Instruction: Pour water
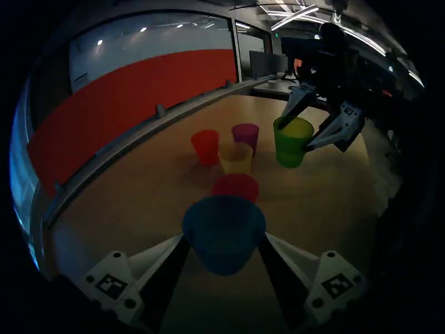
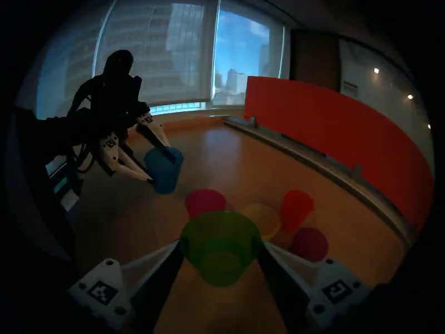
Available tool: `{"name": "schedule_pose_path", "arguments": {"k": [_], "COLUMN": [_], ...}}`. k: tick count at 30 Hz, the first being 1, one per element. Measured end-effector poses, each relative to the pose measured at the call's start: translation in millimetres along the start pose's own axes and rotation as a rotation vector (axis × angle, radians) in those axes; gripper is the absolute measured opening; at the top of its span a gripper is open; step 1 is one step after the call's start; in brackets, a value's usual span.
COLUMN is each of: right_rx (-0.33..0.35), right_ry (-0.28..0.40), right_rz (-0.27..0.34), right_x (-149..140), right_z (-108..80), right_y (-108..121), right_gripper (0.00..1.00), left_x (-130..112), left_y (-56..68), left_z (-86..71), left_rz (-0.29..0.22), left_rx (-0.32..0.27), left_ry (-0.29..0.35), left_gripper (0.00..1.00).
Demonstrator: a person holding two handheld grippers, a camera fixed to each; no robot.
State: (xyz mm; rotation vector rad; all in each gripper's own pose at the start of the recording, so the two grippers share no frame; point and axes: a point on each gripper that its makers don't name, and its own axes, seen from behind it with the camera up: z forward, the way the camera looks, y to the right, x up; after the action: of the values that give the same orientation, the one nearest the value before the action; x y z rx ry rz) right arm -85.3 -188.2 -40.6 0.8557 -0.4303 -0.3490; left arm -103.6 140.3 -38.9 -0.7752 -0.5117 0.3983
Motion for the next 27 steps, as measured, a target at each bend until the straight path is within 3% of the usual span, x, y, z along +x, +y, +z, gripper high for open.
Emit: {"name": "schedule_pose_path", "arguments": {"k": [9,27], "right_rx": [0.014,0.025], "right_ry": [-0.046,-0.085], "right_rz": [0.005,0.024], "right_x": [-18.1,-36.3], "right_z": [9.7,25.9], "right_y": [-1.6,0.5], "right_gripper": [0.91,0.91], "left_x": [-24.6,-39.6], "left_y": [6.7,8.3], "left_z": [14.1,32.8], "left_rz": [0.012,-0.021], "left_rx": [-0.033,-0.065], "left_ry": [-0.067,-0.082], "left_gripper": [0.84,0.84]}}
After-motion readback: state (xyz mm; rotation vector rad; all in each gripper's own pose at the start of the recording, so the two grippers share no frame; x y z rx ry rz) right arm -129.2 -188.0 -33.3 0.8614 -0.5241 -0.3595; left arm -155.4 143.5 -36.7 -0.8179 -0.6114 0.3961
